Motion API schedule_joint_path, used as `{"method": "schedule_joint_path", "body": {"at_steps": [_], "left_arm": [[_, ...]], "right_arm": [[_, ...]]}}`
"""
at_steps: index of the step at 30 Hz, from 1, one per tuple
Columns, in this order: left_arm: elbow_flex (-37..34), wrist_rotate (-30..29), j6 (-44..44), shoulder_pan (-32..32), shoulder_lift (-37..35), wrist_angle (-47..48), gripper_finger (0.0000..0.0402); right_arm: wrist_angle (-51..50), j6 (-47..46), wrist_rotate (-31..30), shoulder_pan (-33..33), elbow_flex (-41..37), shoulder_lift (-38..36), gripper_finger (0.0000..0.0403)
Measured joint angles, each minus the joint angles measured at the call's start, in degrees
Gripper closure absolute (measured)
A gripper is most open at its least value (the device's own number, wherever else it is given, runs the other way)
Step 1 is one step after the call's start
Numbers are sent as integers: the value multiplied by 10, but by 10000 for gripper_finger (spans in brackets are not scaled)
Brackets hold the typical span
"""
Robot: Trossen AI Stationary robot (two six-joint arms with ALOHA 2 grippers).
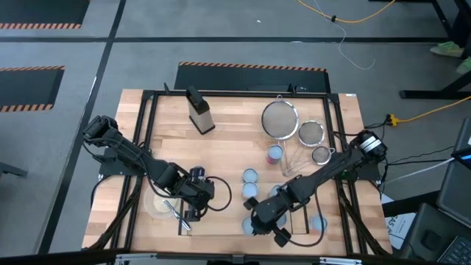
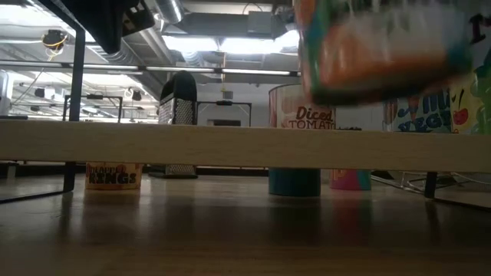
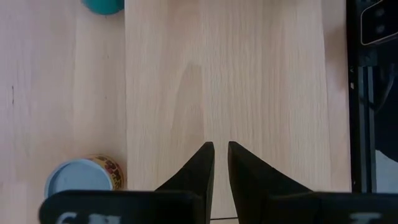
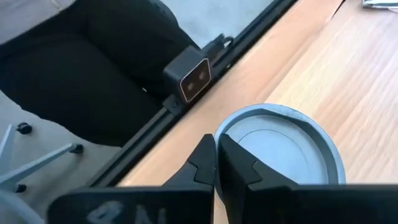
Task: Pick and place cans onto a shelf
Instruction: Put the small canned oranges on the shelf
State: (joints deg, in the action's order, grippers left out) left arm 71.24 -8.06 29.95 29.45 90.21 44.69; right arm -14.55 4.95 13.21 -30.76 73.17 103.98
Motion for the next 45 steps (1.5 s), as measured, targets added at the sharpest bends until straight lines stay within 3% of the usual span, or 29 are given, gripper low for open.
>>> {"method": "schedule_joint_path", "body": {"at_steps": [15, 45], "left_arm": [[0, -4, -1, 0, 0, -14, 363], [0, -5, 0, 0, 0, -22, 363]], "right_arm": [[29, 17, 14, 20, -43, -30, 393], [8, 44, 14, 36, -42, -30, 394]]}}
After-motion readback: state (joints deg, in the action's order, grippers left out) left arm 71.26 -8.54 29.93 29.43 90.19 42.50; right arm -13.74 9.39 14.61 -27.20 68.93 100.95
